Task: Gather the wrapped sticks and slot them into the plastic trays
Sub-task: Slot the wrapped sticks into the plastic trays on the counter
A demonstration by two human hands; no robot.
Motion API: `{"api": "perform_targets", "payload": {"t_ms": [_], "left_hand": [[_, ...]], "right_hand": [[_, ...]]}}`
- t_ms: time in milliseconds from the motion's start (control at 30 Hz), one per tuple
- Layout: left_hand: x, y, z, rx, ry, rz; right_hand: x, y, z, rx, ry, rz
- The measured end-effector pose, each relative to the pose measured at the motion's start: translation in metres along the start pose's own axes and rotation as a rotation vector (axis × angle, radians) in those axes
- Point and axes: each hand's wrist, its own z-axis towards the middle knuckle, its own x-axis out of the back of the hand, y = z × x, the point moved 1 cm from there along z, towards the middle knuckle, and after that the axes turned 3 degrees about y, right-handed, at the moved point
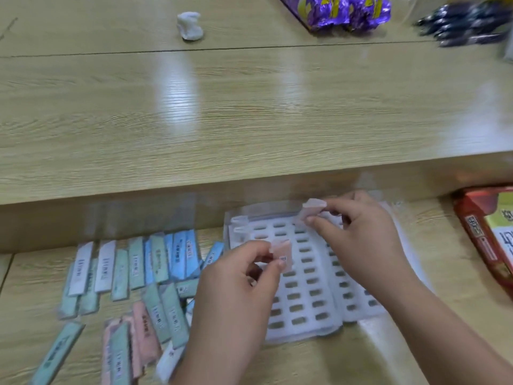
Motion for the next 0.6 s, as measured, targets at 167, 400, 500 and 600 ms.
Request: {"api": "perform_targets", "payload": {"t_ms": [167,400,500,600], "left_hand": [[0.000,-0.005,0.006,0.042,0.017,0.032],[0.002,-0.002,0.008,-0.012,0.005,0.084],[0.004,-0.003,0.007,-0.022,0.008,0.099],[0.005,-0.006,0.008,-0.023,0.009,0.095]], "right_hand": [[-0.003,0.003,0.004,0.038,-0.006,-0.129],[-0.002,-0.009,0.009,0.134,-0.076,-0.299],[-0.005,-0.006,0.009,0.060,-0.090,-0.154],[-0.008,-0.006,0.008,0.040,-0.066,-0.217]]}}
